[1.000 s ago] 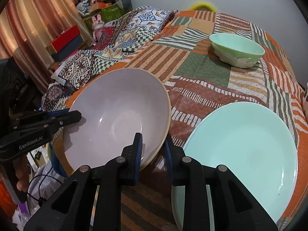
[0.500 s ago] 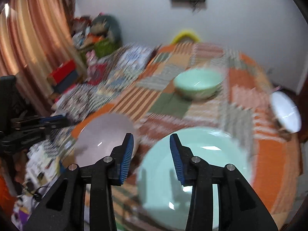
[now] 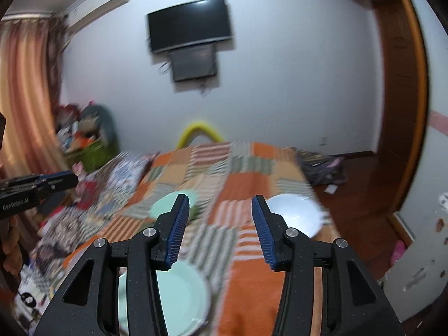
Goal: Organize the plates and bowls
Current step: 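Move both grippers to the white black-dotted bowl and close on its rim, then lift the dotted bowl, lower it into the pink bowl, open both grippers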
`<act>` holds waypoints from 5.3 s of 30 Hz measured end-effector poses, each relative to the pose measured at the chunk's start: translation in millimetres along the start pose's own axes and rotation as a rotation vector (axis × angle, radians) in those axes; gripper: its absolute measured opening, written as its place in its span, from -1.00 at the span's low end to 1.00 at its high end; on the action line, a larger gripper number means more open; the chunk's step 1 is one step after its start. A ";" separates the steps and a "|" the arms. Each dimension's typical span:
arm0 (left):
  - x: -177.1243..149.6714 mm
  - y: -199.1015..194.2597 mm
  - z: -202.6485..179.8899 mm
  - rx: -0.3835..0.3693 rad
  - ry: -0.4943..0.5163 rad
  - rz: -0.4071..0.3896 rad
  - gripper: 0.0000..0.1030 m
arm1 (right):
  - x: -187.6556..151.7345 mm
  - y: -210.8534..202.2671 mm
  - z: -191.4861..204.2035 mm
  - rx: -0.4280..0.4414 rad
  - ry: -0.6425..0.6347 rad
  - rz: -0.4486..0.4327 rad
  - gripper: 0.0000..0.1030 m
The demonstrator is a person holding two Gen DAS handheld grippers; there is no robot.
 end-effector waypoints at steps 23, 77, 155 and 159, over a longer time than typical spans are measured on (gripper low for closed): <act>-25.8 235.6 -152.7 -0.246 0.005 0.294 -0.53 | -74.7 82.2 -160.2 -0.109 0.243 0.202 -0.17; -10.3 49.0 9.2 -0.054 -0.057 0.097 -0.81 | -7.6 67.9 37.1 0.168 0.045 0.141 -0.71; -274.2 56.0 209.4 0.165 -0.263 0.505 -0.50 | -214.6 169.1 229.9 0.330 -0.109 0.632 -0.64; -274.5 56.3 205.6 0.162 -0.254 0.515 -0.41 | -213.3 167.8 230.7 0.328 -0.112 0.634 -0.64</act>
Point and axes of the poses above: each gripper's, at about its wrist camera, not at the fingertips, and y roughly the way its jaws point, z to its left, x to its top, the point moved 10 cm from there along y, roughly the way its jaws point, and after that the axes turned 13 degrees about x, right-handed, at the moved point
